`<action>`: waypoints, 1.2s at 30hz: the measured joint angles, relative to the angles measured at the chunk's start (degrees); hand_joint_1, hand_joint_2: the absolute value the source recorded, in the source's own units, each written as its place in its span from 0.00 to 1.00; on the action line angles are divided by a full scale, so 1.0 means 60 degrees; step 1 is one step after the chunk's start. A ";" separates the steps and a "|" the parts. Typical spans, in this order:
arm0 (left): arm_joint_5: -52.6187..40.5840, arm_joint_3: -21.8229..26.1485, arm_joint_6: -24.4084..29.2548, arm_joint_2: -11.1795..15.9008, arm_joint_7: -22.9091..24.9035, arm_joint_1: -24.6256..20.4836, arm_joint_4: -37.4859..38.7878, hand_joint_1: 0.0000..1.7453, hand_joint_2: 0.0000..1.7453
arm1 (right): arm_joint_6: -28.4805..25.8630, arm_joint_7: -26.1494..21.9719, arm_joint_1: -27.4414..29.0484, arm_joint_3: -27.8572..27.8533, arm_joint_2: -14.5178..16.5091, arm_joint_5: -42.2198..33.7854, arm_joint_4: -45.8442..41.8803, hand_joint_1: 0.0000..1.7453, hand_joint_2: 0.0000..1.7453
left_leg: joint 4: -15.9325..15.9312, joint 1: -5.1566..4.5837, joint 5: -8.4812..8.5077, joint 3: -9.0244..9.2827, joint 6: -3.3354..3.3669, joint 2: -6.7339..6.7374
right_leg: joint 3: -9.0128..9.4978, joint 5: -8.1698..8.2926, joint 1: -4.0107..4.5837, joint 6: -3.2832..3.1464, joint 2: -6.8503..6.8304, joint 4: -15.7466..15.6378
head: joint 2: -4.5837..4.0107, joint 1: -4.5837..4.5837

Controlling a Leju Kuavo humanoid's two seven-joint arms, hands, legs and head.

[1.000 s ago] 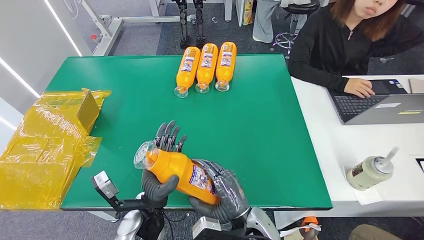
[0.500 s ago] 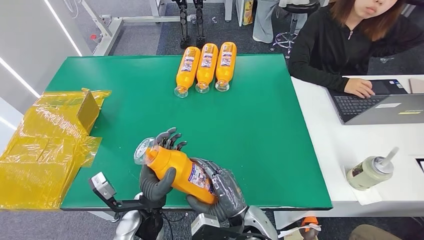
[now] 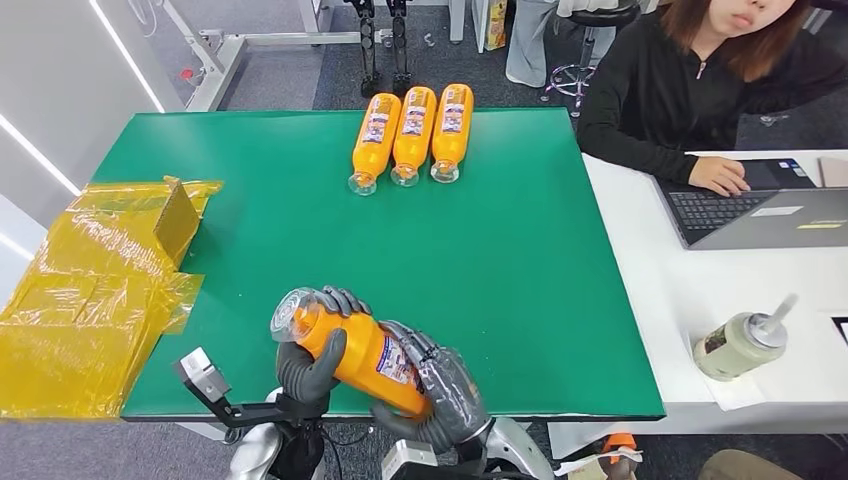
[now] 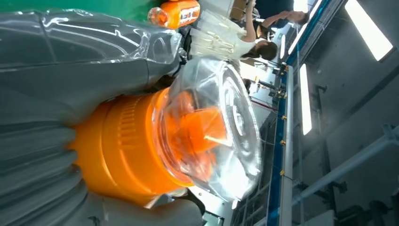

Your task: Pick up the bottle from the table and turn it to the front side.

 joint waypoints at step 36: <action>-0.5374 0.1428 0.3981 0.1276 0.0272 -0.1021 -0.2589 1.00 1.00 | -0.2320 -0.1237 -0.0001 0.0501 -0.0001 -0.1697 -0.0173 0.00 1.00 | -0.0001 0.0004 0.0011 -0.0001 -0.0016 -0.0001 | -0.0002 0.0004 0.0001 -0.0007 0.0000 0.0011 | 0.0000 0.0000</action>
